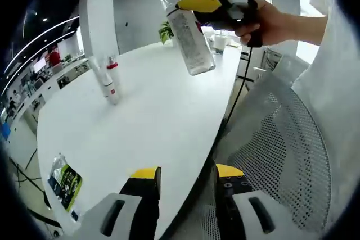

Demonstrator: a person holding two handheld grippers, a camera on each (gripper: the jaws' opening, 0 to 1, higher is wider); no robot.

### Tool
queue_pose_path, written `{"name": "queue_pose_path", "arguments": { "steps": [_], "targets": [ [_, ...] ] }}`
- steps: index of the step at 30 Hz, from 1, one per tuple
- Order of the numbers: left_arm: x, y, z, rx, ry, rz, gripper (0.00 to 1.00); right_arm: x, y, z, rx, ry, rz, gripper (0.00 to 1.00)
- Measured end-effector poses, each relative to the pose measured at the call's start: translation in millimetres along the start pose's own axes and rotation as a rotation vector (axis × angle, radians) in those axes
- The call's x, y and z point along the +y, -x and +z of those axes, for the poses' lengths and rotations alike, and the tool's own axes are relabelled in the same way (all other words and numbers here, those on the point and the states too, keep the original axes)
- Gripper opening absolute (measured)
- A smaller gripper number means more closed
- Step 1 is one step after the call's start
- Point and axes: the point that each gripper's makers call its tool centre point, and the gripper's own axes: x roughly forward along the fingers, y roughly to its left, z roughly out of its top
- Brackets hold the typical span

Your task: Arrange the skincare products in the storage area until every visible bottle or jar stands upright without overlapping.

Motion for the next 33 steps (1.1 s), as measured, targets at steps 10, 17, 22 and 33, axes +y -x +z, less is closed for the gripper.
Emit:
{"name": "queue_pose_path", "arguments": {
  "steps": [10,17,22,33],
  "targets": [
    [20.2,-8.7,-24.7,0.079,0.008,0.116,0.37,-15.2,-0.7,2.9,-0.013,0.029,-0.017,0.2],
    [26.8,-10.7,-37.1,0.141,0.056,0.136,0.36,-24.9,-4.7,-0.8,0.017,0.046,0.012,0.2],
    [28.3,-10.9,-43.2,0.174,0.037,0.157,0.35,-38.3,-6.1,-4.1,0.028,0.097,0.002,0.2],
    [37.7,-7.4,-51.2,0.213,0.039,0.205,0.34,-66.8,-12.9,-4.2,0.033,0.165,-0.003,0.2]
  ]
}}
